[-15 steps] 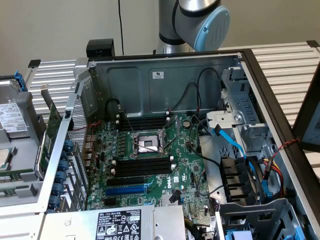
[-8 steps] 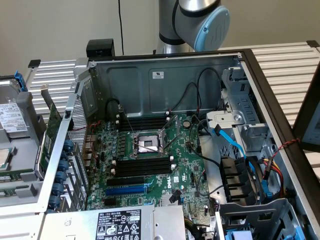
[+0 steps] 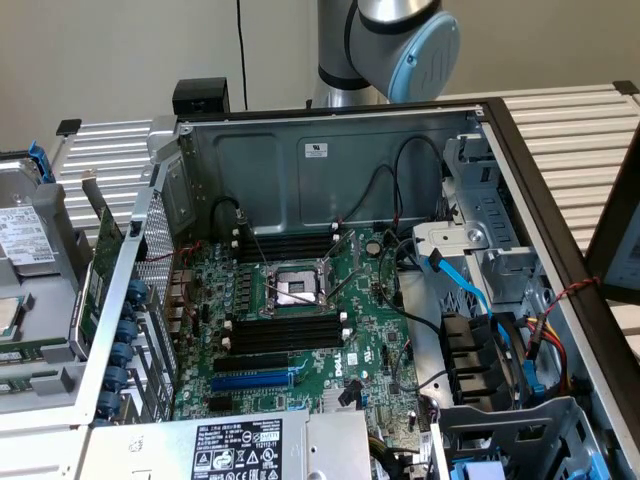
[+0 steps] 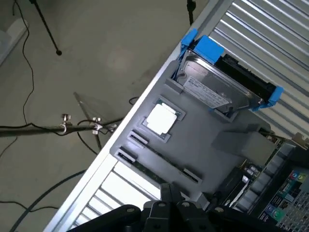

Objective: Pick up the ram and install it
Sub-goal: 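Reach for the ram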

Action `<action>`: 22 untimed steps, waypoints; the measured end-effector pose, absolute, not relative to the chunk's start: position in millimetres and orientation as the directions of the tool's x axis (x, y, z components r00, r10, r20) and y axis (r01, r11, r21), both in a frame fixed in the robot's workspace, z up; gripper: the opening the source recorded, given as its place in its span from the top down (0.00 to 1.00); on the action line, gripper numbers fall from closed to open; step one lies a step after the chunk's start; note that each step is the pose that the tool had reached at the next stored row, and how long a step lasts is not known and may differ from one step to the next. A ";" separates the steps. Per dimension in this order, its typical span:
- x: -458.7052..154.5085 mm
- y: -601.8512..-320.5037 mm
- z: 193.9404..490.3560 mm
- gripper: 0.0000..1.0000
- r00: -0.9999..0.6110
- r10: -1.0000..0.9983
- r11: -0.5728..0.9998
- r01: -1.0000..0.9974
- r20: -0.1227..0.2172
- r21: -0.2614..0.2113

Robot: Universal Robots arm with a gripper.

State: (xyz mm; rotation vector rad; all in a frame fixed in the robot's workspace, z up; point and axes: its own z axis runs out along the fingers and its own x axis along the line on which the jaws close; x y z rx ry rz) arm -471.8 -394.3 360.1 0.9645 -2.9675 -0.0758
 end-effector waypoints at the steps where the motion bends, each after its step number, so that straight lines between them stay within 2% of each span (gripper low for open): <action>1: -471.8 -394.3 360.1 0.90 -0.798 -0.602 0.798 -0.601 0.004 0.052; 22: -471.8 -394.3 357.4 0.90 -0.516 -0.857 0.515 -0.855 0.002 0.054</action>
